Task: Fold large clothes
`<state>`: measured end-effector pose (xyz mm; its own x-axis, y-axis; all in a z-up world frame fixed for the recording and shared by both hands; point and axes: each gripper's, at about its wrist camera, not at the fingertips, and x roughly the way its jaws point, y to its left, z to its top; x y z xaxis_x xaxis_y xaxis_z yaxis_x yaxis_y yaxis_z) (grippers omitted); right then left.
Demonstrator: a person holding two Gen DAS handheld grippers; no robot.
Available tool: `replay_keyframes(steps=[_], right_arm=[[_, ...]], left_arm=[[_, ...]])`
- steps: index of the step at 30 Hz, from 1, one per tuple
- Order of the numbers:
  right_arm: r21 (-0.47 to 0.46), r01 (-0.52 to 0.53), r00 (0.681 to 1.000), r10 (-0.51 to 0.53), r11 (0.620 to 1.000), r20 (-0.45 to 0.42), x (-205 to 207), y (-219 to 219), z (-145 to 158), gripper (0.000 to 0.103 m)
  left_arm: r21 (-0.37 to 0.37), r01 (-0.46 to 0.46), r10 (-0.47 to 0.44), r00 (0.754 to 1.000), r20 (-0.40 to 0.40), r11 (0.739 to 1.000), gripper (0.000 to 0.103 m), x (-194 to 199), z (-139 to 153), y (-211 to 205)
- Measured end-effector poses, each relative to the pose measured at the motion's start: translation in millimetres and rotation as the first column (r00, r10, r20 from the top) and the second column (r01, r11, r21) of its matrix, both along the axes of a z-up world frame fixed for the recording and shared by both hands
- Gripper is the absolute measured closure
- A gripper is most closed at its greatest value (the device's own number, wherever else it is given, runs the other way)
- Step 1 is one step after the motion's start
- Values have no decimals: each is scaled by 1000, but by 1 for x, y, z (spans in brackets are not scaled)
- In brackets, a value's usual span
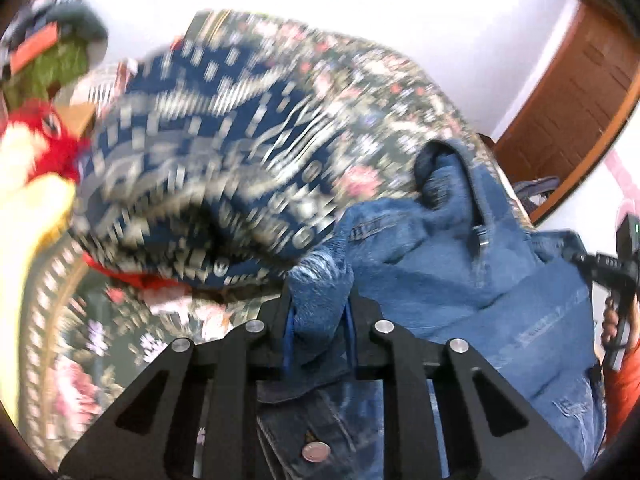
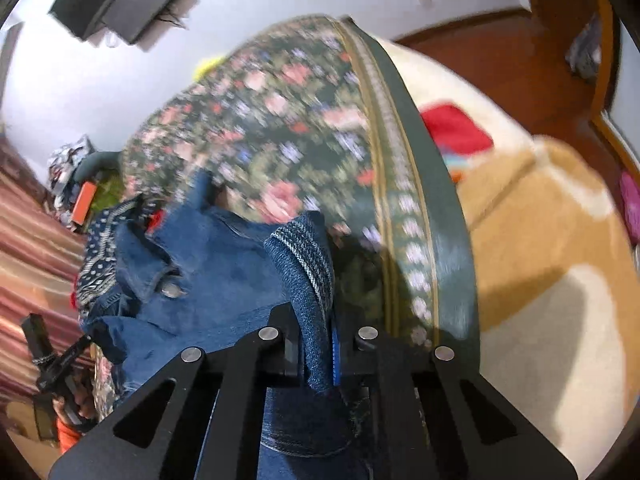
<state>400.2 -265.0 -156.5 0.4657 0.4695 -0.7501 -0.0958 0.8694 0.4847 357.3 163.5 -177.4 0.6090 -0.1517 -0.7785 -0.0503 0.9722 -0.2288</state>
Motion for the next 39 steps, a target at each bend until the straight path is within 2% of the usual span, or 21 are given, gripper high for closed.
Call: replay_keyframes(steps=[6, 9, 11, 13, 16, 19, 22, 26, 29, 31, 35, 37, 39], right_arm=[[-72, -51, 989, 60, 996, 137, 3, 13, 54, 96], [-73, -34, 981, 48, 997, 189, 7, 12, 73, 96], [-86, -21, 976, 39, 996, 216, 12, 12, 81, 96], [-110, 1, 972, 24, 994, 234, 20, 12, 82, 96], [-133, 32, 976, -2, 991, 219, 32, 7, 68, 96], [-152, 58, 987, -33, 987, 160, 47, 1, 40, 95], [-154, 66, 993, -50, 986, 104, 58, -5, 13, 95], [-202, 63, 997, -54, 977, 52, 65, -3, -16, 93], [-236, 61, 998, -58, 970, 17, 68, -2, -32, 86], [-238, 71, 998, -69, 969, 16, 67, -3, -30, 85], [-263, 75, 997, -68, 962, 38, 57, -5, -9, 85], [-284, 74, 997, -60, 956, 57, 52, -3, 3, 85], [-295, 69, 996, -47, 953, 79, 45, 0, 16, 83]], left_arm=[[26, 43, -45, 991, 123, 999, 90, 1, 71, -26], [-23, 42, -37, 986, 163, 999, 91, 13, 93, -27], [-6, 22, -21, 984, 177, 1000, 91, 24, 99, -29], [13, 2, -4, 985, 173, 1000, 91, 35, 93, -25], [10, -61, 59, 991, 121, 998, 91, 52, 69, -12], [13, -141, 141, 989, 46, 990, 91, 74, 32, 10], [-3, -173, 173, 985, -12, 985, 89, 88, 3, 25], [85, -181, 183, 983, -21, 980, 87, 95, -20, 22], [139, -163, 167, 986, -16, 977, 86, 97, -23, 15], [164, -150, 155, 988, -17, 975, 86, 97, -21, 10], [179, -126, 133, 991, -24, 976, 86, 92, -12, 5], [198, -131, 140, 990, -31, 972, 80, 86, -4, 3], [217, -137, 146, 989, -26, 967, 80, 78, 6, 0]])
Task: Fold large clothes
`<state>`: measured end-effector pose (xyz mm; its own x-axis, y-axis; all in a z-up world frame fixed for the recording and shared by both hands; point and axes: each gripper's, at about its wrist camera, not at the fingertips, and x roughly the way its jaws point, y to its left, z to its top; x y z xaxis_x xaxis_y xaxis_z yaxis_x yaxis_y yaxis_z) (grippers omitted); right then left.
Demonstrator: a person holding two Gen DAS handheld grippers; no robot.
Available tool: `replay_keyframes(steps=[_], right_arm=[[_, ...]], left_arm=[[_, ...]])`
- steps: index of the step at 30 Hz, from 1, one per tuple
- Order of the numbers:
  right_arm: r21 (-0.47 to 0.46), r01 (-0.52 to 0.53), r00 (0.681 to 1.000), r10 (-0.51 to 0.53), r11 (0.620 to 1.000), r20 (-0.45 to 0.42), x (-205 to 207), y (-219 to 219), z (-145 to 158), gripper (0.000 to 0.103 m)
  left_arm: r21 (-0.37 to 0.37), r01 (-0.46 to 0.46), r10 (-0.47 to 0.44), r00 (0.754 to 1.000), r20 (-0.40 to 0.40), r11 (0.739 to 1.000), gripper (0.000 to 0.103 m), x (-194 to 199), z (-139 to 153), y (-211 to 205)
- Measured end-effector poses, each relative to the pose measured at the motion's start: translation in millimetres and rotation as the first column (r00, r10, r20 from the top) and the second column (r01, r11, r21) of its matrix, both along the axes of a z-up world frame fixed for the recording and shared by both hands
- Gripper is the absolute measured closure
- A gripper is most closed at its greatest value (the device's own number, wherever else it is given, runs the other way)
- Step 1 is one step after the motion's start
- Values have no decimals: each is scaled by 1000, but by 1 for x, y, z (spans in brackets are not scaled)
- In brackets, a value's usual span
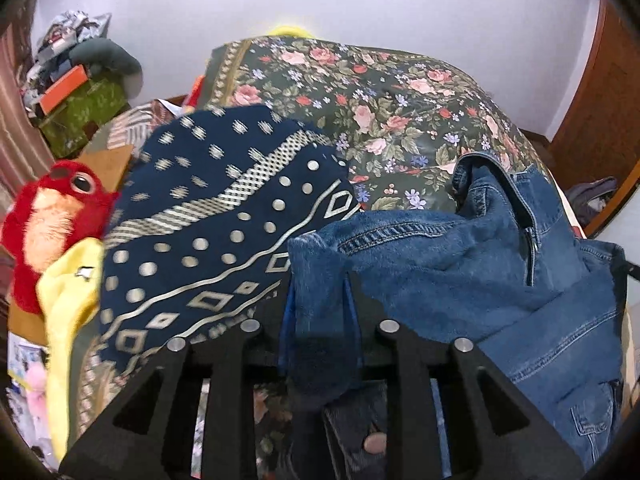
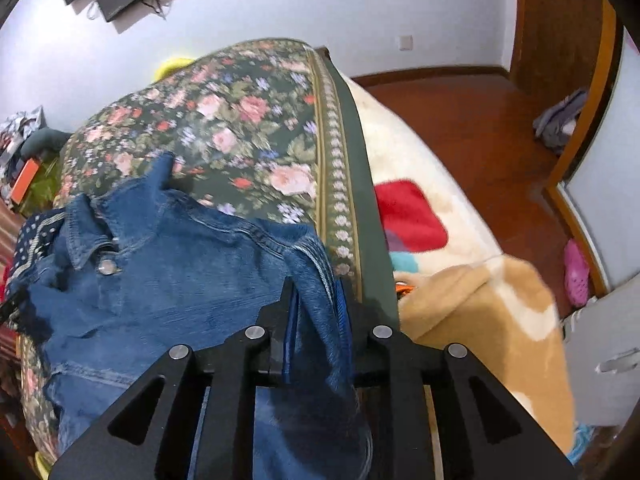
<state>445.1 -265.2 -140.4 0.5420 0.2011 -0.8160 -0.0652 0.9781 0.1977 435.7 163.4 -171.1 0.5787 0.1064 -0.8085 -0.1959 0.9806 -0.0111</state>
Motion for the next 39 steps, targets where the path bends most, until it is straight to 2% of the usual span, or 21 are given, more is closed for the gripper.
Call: replay_keyframes(steps=[2, 7, 9, 10, 12, 16, 17, 20, 21, 22, 26, 29, 32, 35, 37, 39], right_arm=[[8, -20, 999, 19, 1000, 40, -13, 2, 19, 80], [18, -59, 991, 57, 998, 124, -48, 12, 66, 65], [5, -82, 983, 80, 997, 166, -69, 18, 86, 60], [-4, -95, 979, 94, 995, 181, -77, 21, 93, 59], [-26, -128, 969, 131, 991, 209, -96, 29, 109, 51], [-64, -176, 949, 186, 982, 254, -130, 40, 131, 41], [-70, -188, 944, 200, 980, 263, -139, 42, 134, 34], [-79, -212, 933, 225, 974, 280, -162, 47, 135, 25], [-84, -220, 930, 235, 972, 284, -171, 48, 133, 23], [-91, -217, 930, 235, 972, 283, -179, 49, 130, 22], [-90, -211, 947, 226, 973, 228, -203, 47, 108, 21], [-110, -235, 954, 251, 966, 162, -217, 47, 86, 21], [-151, -232, 962, 250, 961, 113, -229, 45, 66, 21], [-120, -224, 971, 232, 967, 63, -239, 38, 47, 21], [-95, -218, 975, 221, 971, 21, -245, 32, 33, 21], [-77, -196, 981, 195, 978, -24, -249, 26, 18, 21]], left_arm=[[1, 10, -10, 1000, 12, 1000, 78, -8, 11, -3], [14, 41, -42, 997, 69, 999, 58, -42, 49, -14], [19, 66, -67, 993, 97, 998, 54, -61, 66, -21], [16, 77, -78, 991, 105, 997, 52, -67, 71, -23], [14, 114, -115, 985, 128, 993, 52, -89, 86, -32], [43, 170, -175, 970, 170, 985, 40, -125, 105, -51], [54, 186, -193, 965, 180, 981, 38, -138, 108, -57], [54, 218, -224, 958, 180, 974, 22, -162, 109, -68], [48, 225, -230, 958, 173, 973, 10, -170, 108, -71], [43, 231, -235, 957, 168, 972, 7, -177, 104, -73], [47, 241, -245, 962, 120, 969, 7, -207, 83, -80], [18, 233, -233, 970, 63, 972, 7, -224, 58, -78], [-74, 187, -188, 982, -5, 980, 7, -237, 27, -64], [-186, 85, -102, 992, -80, 979, 7, -250, -5, -44], [-259, 20, -54, 990, -127, 966, 7, -259, -24, -31], [-338, -55, -7, 984, -178, 940, 7, -272, -44, -19]])
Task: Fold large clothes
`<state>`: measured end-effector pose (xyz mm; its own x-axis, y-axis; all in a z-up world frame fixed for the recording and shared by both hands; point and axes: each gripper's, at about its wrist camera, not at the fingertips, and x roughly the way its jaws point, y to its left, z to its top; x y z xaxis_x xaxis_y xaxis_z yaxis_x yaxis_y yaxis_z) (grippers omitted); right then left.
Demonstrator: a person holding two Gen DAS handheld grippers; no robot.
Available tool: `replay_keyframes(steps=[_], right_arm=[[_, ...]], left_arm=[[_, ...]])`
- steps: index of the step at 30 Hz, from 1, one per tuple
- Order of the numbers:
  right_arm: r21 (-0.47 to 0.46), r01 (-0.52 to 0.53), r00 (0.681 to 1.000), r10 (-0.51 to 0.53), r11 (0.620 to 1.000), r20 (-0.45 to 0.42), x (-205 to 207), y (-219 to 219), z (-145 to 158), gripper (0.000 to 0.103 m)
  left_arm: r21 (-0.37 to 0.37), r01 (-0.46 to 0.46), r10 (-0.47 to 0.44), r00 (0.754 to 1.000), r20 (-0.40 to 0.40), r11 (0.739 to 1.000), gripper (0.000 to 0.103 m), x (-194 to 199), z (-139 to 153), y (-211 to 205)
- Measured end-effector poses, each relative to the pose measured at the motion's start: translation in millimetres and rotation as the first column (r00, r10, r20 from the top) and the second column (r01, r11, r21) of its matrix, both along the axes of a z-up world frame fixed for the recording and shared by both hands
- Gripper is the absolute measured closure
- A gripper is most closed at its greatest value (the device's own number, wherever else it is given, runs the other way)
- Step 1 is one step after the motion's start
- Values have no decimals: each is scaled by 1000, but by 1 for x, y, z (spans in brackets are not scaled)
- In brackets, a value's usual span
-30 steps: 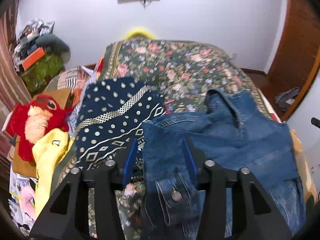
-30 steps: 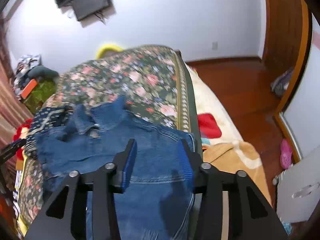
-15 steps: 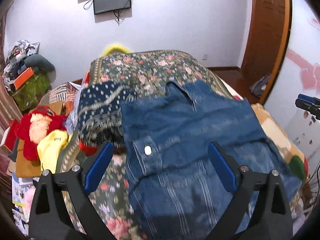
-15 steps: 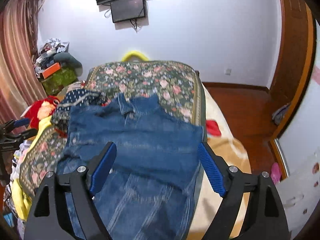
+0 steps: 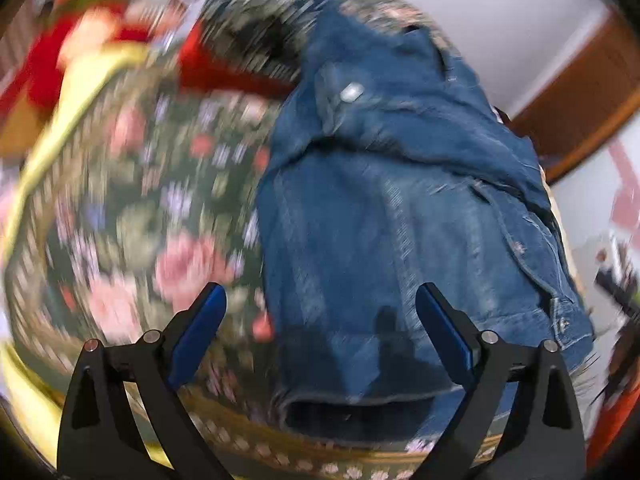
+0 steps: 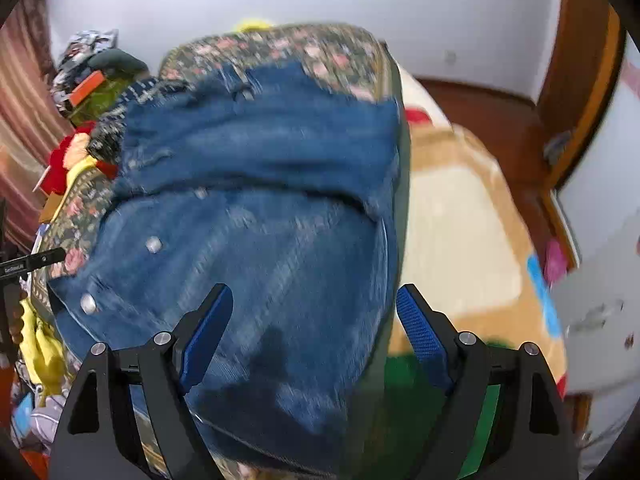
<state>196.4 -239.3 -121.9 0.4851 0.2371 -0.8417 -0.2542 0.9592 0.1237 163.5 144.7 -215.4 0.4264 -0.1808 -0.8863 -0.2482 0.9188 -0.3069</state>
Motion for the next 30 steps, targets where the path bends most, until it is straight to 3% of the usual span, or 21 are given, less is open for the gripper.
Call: replay_keyframes(steps=[6, 12, 14, 18, 20, 25, 30], right_arm=[[73, 101, 985, -90, 992, -144, -14, -27, -32, 21], [203, 185, 963, -135, 962, -234, -25, -48, -36, 21], [225, 178, 962, -121, 958, -243, -27, -48, -37, 21], [256, 157, 966, -94, 954, -241, -36, -43, -37, 22], [266, 152, 969, -89, 952, -232, -39, -41, -36, 29], [251, 155, 973, -104, 955, -207, -41, -34, -33, 40], [206, 149, 978, -114, 967, -175, -45, -32, -24, 46]], left_arm=[[-169, -50, 39, 997, -65, 984, 7, -26, -27, 4], [-313, -66, 44, 996, -78, 948, 8, -34, -43, -7], [-313, -62, 42, 997, -69, 948, 12, -33, -43, -9], [-314, -40, 30, 999, -37, 948, 30, -32, -35, -11], [-275, -36, 31, 999, -22, 961, 39, -32, -29, -14], [-201, -25, 29, 999, 17, 979, 75, -32, -17, -11], [-123, 0, 11, 996, 89, 992, 88, -35, 3, -16]])
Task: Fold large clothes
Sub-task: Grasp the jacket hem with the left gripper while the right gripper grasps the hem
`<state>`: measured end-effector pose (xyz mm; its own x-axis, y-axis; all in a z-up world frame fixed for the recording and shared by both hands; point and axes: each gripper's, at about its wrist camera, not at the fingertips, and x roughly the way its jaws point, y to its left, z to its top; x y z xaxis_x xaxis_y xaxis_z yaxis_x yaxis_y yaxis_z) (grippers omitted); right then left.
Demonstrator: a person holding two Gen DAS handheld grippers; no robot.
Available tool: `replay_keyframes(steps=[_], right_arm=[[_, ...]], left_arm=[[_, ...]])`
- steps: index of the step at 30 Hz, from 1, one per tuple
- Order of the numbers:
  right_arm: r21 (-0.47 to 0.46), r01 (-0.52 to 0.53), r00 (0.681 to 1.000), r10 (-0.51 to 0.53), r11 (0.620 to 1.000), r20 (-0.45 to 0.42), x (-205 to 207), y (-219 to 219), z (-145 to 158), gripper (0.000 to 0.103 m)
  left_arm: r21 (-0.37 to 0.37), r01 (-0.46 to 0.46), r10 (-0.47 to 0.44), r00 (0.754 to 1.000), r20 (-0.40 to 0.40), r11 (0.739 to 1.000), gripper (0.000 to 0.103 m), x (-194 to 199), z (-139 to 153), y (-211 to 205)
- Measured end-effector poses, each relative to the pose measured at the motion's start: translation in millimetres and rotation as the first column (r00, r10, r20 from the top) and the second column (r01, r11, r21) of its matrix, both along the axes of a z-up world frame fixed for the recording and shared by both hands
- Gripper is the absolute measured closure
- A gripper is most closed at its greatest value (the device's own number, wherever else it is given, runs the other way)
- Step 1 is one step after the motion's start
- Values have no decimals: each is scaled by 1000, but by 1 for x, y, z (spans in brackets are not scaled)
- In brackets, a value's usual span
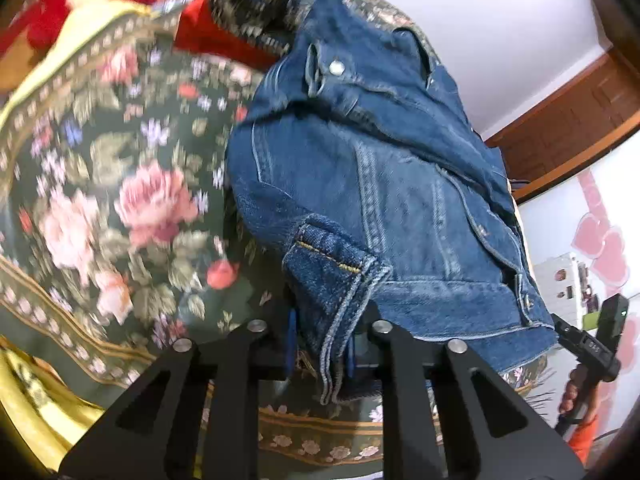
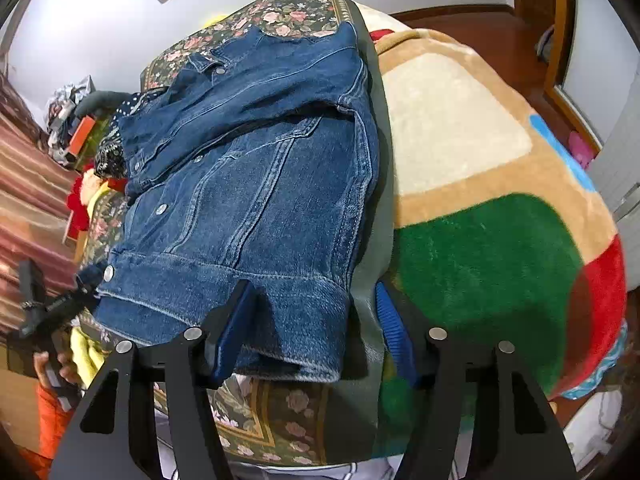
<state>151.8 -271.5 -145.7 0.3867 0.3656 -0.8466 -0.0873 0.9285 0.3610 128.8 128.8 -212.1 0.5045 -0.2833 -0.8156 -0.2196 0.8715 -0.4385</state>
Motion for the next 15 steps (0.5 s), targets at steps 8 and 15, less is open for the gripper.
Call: replay_keyframes(steps=[8, 15], right_arm=[[15, 37, 998, -38, 999, 42, -2, -7, 11, 46], [23, -11, 1000, 11, 1000, -1, -2, 5, -5, 61]], left_arm=[[40, -22, 16, 990, 141, 999, 92, 12, 47, 1], [58, -23, 12, 984, 179, 998, 92, 14, 58, -1]])
